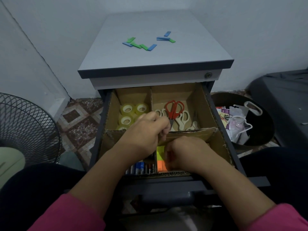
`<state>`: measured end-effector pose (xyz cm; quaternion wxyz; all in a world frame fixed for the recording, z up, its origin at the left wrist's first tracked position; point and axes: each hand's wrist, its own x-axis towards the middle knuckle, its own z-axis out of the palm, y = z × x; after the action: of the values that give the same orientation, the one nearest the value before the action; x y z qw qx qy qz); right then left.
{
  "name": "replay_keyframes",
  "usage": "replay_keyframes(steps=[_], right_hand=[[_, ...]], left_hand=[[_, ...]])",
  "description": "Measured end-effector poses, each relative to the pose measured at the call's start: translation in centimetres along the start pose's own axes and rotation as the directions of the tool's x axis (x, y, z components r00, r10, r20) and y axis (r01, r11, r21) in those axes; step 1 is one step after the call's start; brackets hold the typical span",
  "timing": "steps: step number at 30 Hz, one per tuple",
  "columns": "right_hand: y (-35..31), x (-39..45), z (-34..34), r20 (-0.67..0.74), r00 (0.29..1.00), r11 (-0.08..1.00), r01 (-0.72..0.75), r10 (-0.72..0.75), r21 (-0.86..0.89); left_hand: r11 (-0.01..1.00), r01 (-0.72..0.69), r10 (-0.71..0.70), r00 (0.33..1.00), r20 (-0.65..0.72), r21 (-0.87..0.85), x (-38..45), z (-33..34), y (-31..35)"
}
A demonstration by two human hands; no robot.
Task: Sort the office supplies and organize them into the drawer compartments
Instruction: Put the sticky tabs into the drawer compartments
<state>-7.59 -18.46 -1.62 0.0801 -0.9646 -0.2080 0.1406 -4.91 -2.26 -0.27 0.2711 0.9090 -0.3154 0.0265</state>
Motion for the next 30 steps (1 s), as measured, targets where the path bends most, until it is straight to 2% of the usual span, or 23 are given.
replay_keyframes(steps=[15,20,26,30], right_hand=[[0.0,0.2,0.1,0.020,1.000,1.000,-0.002,0.001,0.016],[0.0,0.2,0.2,0.008,1.000,0.999,-0.020,0.020,0.036],[0.0,-0.3,-0.2,-0.096,0.995,0.998,-0.013,0.019,0.068],[0.3,-0.6,-0.6,-0.144,0.988,0.979,-0.031,0.061,0.204]], left_hand=[[1.000,-0.015,0.015,0.999,-0.031,0.001,-0.1,0.3,-0.1],[1.000,-0.028,0.027,0.992,-0.124,-0.004,0.0,0.7,-0.3],[1.000,0.007,-0.006,0.984,-0.177,0.006,-0.3,1.2,-0.3],[1.000,0.024,-0.026,0.981,-0.194,-0.011,-0.6,1.0,0.0]])
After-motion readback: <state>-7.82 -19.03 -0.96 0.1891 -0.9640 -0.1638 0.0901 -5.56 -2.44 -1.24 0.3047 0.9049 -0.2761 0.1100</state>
